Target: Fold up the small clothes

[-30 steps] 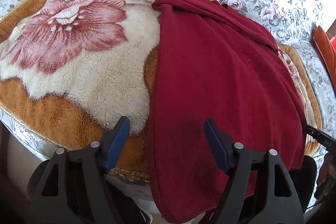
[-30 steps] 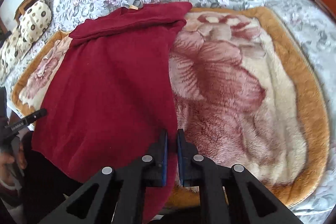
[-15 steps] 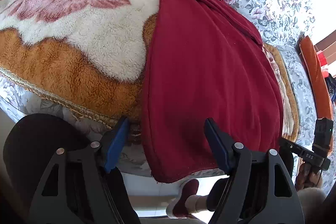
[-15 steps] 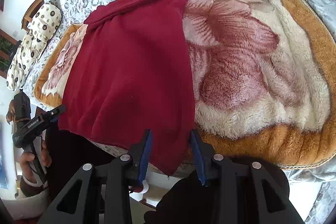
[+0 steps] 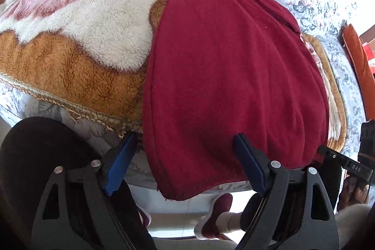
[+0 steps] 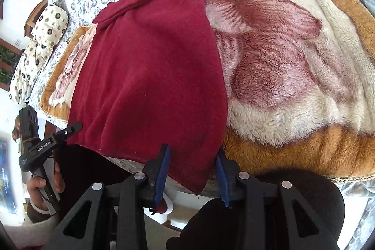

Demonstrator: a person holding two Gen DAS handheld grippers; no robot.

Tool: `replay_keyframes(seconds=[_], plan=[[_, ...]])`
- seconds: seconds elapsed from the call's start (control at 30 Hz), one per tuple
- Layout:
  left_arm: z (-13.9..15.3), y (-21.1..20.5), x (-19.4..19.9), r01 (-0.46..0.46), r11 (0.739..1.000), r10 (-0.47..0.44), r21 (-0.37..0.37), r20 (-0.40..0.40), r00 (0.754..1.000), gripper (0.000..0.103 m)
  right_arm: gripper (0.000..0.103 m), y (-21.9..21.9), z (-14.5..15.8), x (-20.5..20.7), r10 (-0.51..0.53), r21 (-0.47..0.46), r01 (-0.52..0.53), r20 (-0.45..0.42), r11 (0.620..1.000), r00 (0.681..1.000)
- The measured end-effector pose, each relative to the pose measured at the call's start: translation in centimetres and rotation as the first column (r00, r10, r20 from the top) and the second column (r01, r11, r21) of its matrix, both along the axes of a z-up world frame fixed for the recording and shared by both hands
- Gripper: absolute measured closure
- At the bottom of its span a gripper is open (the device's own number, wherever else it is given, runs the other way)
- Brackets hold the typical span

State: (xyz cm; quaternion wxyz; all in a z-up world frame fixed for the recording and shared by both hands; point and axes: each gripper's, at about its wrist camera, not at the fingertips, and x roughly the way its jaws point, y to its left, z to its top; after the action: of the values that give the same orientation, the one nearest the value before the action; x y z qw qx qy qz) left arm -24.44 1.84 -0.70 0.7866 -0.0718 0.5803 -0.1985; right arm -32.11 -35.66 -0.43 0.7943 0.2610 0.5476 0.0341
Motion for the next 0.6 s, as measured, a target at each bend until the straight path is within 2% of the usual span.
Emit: replay_keyframes(seconds=[0.2, 0.27, 0.3, 0.33, 0.37, 0.4, 0.47, 0.5, 0.57, 0.6], plan=[[-0.4, -0.2, 0.0, 0.000, 1.000, 0.000, 0.003, -0.009, 1.000, 0.018, 0.067, 0.2, 0.0, -0.1, 0.007, -0.020, -0.006, 0.016, 1.000, 1.000], [-0.3, -0.2, -0.1, 0.000, 1.000, 0.000, -0.001, -0.006, 1.000, 0.018, 0.070, 0.6, 0.1, -0.1, 0.017, -0.049, -0.016, 0.024, 0.999, 1.000], [-0.3, -0.2, -0.2, 0.000, 1.000, 0.000, 0.002, -0.001, 1.000, 0.018, 0.075, 0.8, 0.1, -0.1, 0.029, -0.068, -0.027, 0.026, 0.997, 0.999], [-0.2, -0.1, -0.3, 0.000, 1.000, 0.000, 0.005, 0.006, 1.000, 0.023, 0.083, 0.9, 0.1, -0.1, 0.044, -0.077, -0.042, 0.031, 0.996, 0.999], [-0.2, -0.1, -0.5, 0.000, 1.000, 0.000, 0.007, 0.011, 1.000, 0.033, 0.087, 1.0, 0.2, -0.1, 0.061, -0.060, -0.058, 0.041, 0.996, 0.997], [-0.2, -0.1, -0.7, 0.003, 1.000, -0.003, 0.003, 0.006, 1.000, 0.038, 0.093, 0.9, 0.2, -0.1, 0.069, -0.027, -0.068, 0.050, 0.997, 0.996], [-0.2, 0.2, -1.0, 0.011, 1.000, -0.011, -0.020, -0.012, 1.000, 0.060, 0.094, 0.9, 0.1, 0.0, 0.085, 0.005, -0.085, 0.066, 0.996, 0.994], [0.0, 0.3, -1.1, 0.015, 0.999, -0.016, -0.036, -0.021, 1.000, 0.065, 0.094, 0.9, 0.2, 0.0, 0.088, 0.020, -0.090, 0.075, 0.996, 0.993], [0.8, 0.5, -1.2, 0.034, 0.996, -0.037, -0.078, -0.030, 0.999, 0.093, 0.094, 0.8, 0.8, 0.1, 0.086, 0.075, -0.095, 0.111, 0.993, 0.990], [1.5, 0.7, -1.3, 0.038, 0.995, -0.040, -0.095, -0.024, 0.999, 0.092, 0.094, 0.6, 1.3, 0.2, 0.089, 0.098, -0.102, 0.134, 0.990, 0.987]])
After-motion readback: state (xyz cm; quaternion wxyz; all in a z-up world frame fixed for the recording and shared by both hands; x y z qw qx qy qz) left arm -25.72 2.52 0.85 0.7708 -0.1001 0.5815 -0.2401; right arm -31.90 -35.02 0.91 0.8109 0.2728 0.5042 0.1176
